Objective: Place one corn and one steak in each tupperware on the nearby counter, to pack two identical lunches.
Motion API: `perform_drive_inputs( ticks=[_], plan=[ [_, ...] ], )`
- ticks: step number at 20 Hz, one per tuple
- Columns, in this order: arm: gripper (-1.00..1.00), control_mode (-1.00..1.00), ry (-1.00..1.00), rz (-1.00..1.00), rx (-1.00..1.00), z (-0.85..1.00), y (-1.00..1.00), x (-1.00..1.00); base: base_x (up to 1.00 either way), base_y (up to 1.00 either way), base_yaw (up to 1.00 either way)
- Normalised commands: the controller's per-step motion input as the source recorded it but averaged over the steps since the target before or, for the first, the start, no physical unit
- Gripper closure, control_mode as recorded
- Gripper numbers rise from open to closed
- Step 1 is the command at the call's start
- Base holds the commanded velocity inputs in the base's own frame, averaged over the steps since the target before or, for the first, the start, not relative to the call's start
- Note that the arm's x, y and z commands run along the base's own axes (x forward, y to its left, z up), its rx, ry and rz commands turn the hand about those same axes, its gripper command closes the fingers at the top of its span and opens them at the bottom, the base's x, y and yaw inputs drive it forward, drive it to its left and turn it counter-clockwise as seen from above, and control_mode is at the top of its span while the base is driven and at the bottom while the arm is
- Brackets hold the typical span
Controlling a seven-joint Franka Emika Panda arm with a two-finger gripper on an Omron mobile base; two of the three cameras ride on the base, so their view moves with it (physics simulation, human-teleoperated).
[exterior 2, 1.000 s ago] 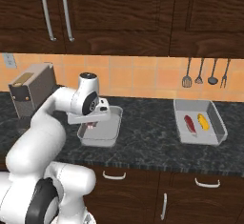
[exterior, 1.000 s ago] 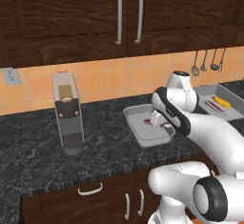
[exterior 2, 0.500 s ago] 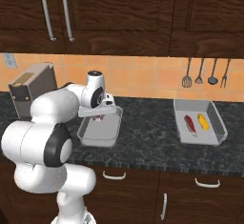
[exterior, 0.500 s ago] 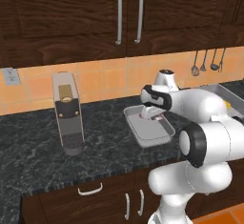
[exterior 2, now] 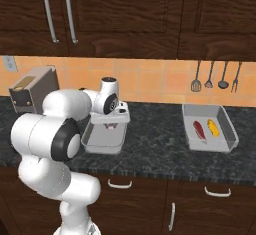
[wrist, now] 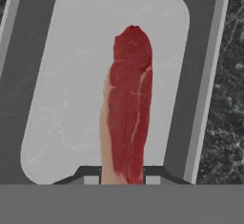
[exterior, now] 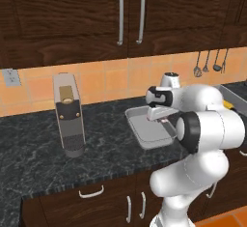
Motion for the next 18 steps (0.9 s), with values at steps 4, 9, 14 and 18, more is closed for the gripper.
perform_drive_inputs(
  ticks=[4,9,14,18],
  plan=[
    [1.00,-1.00,0.03,-0.05,-0.03,-0.47,0.01,0.35,0.00,0.00,0.00],
    [1.00,-1.00,0.00,-0.05,-0.01,-0.40,0.00,0.10,0.00,0.00,0.00],
    [-1.00,-1.00,0.00,-0.01,0.00,-0.08,0.01,0.00,0.00,0.00,0.00],
    [-1.00,-1.00,0.00,-0.02,-0.01,0.06,0.01,0.00,0.00,0.00,0.00]
  ],
)
